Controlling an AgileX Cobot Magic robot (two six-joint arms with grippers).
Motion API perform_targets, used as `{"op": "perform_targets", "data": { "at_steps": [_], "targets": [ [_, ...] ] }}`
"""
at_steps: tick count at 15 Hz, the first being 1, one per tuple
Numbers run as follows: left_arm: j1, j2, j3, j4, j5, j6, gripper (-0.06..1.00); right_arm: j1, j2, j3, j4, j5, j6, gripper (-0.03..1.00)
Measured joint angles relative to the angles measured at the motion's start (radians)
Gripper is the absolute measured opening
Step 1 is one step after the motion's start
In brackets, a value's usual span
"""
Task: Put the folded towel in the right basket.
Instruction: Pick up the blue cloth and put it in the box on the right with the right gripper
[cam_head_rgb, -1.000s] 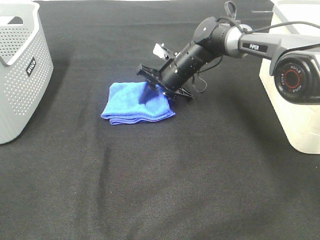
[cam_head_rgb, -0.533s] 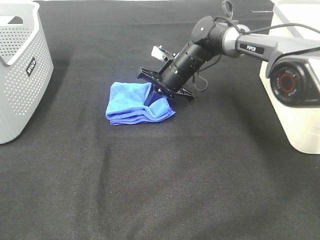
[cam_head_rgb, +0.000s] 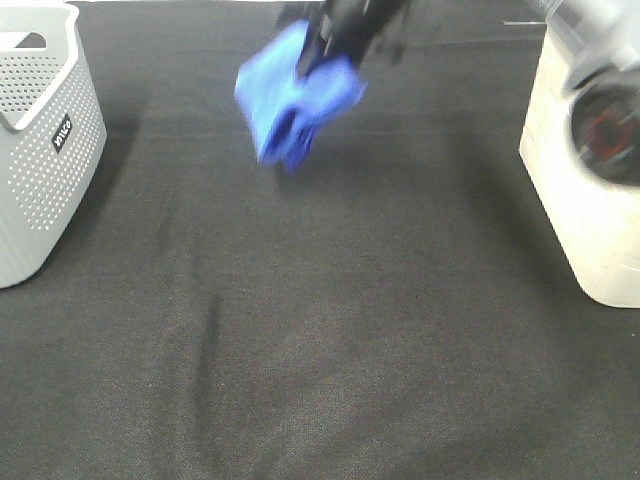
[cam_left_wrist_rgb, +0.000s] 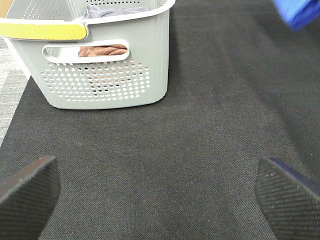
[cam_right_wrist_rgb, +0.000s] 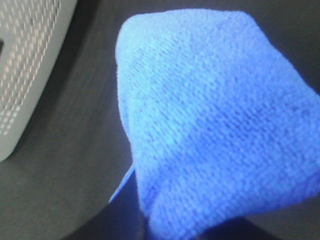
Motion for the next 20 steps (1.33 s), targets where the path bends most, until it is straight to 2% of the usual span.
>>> {"op": "perform_targets", "data": {
  "at_steps": [4,5,7,9,11,13,16,17,19,20],
  "targets": [
    [0.000,0.000,0.000,0.000,0.000,0.000,0.99,-0.071,-0.266,0.035,-0.183,0.002,-0.028,0.15],
    [0.000,0.000,0.000,0.000,0.000,0.000,0.99,-0.139,-0.393,0.122,-0.265,0.001,-0.035,0.15],
    [0.000,0.000,0.000,0.000,0.000,0.000,0.99,-0.265,-0.542,0.293,-0.350,0.001,-0.036,0.15],
    [0.000,0.000,0.000,0.000,0.000,0.000,0.99,-0.435,-0.616,0.455,-0.367,0.003,-0.035,0.15],
    [0.000,0.000,0.000,0.000,0.000,0.000,0.99,-0.586,-0.596,0.588,-0.375,0.008,-0.035,0.15],
    [0.000,0.000,0.000,0.000,0.000,0.000,0.99,-0.651,-0.533,0.617,-0.358,0.011,-0.025,0.15],
    [0.000,0.000,0.000,0.000,0.000,0.000,0.99,-0.659,-0.501,0.620,-0.304,0.011,-0.024,0.15],
    [0.000,0.000,0.000,0.000,0.000,0.000,0.99,-0.654,-0.498,0.620,-0.271,0.011,-0.024,0.33],
    [0.000,0.000,0.000,0.000,0.000,0.000,0.99,-0.648,-0.499,0.620,-0.266,0.011,-0.024,0.80],
    [0.000,0.000,0.000,0.000,0.000,0.000,0.99,-0.648,-0.499,0.620,-0.255,0.011,-0.024,0.90]
  ]
}}
